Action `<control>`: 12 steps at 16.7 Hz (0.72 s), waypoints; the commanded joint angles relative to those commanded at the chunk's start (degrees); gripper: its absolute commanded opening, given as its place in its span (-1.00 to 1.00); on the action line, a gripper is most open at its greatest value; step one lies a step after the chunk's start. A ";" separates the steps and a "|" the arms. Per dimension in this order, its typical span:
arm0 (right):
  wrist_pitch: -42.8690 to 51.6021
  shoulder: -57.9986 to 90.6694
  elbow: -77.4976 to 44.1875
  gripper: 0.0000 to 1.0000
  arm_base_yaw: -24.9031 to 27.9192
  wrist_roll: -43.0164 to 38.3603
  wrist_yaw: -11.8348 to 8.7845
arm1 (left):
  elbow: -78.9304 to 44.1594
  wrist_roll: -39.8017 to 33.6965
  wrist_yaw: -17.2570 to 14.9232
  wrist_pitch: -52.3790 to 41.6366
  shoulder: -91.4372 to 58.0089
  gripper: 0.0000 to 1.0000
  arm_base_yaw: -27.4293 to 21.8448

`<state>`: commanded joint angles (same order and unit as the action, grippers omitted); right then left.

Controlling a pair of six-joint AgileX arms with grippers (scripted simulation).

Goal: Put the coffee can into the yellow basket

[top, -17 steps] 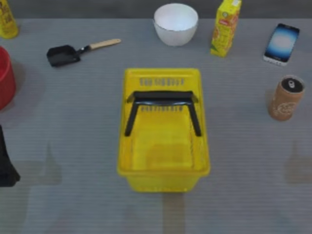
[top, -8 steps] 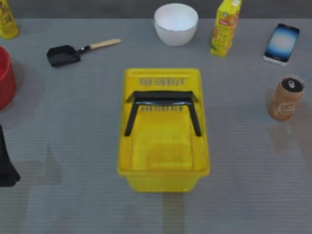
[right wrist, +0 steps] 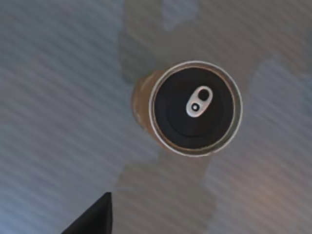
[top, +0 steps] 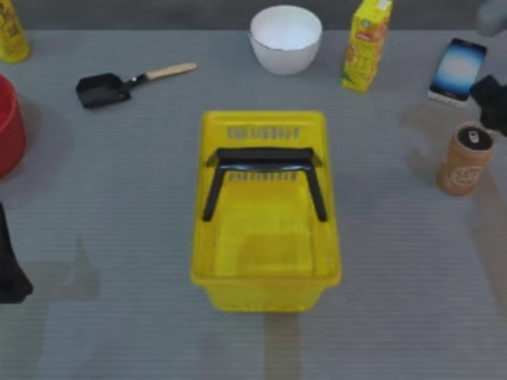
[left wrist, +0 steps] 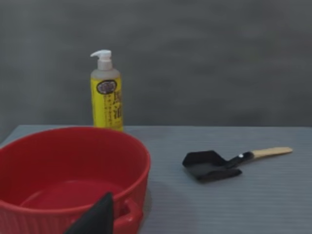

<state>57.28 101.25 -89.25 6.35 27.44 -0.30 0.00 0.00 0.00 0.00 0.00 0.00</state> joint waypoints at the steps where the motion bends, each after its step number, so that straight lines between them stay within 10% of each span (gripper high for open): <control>1: 2.82 5.14 -4.34 1.00 0.29 1.33 0.02 | 0.00 0.00 0.00 0.00 0.00 1.00 0.00; 12: 16.69 27.40 -23.42 1.00 1.51 7.51 0.47 | 0.00 0.00 0.00 0.00 0.00 1.00 0.00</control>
<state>73.97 128.66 -112.67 7.87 34.95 0.16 0.00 0.00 0.00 0.00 0.00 0.00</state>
